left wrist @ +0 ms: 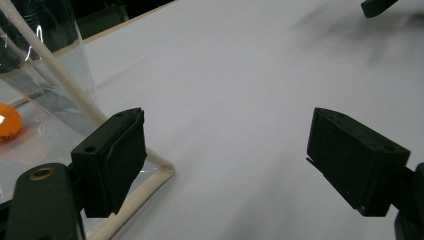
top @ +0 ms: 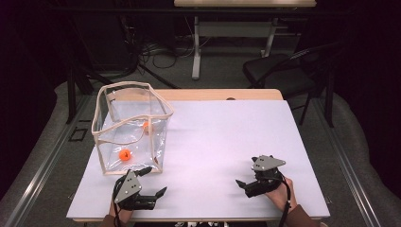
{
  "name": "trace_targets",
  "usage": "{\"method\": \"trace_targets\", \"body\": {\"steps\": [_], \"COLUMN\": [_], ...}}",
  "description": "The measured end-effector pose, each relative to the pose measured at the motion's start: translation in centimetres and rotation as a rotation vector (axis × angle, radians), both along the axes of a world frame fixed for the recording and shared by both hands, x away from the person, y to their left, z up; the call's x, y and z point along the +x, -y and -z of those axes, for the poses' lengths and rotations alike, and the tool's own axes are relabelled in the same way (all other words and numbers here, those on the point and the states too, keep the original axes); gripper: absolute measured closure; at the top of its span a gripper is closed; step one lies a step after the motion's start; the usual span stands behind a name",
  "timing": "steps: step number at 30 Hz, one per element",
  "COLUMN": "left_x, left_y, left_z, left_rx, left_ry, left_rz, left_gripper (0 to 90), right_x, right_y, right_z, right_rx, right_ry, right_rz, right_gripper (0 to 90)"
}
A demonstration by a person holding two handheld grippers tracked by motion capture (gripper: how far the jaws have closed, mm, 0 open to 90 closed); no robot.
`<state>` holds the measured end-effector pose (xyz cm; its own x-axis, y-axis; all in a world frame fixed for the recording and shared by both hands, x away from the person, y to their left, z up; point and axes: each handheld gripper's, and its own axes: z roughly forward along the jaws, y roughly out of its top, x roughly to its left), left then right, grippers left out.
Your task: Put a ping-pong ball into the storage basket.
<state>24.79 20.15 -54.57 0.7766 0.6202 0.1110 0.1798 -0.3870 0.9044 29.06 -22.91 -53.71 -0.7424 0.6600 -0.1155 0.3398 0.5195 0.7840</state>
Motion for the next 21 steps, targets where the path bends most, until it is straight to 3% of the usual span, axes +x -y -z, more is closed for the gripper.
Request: {"method": "trace_targets", "body": {"steps": [21], "left_x": [0.0], "left_y": [0.0], "left_z": [0.0], "left_rx": [0.003], "left_ry": [0.000], "left_rz": [0.002], "left_gripper": [15.9], "right_x": [-2.0], "right_y": [1.4], "right_z": [1.1], "right_rx": [0.006], "right_ry": [0.040], "right_rz": [0.056], "right_gripper": [1.1]}}
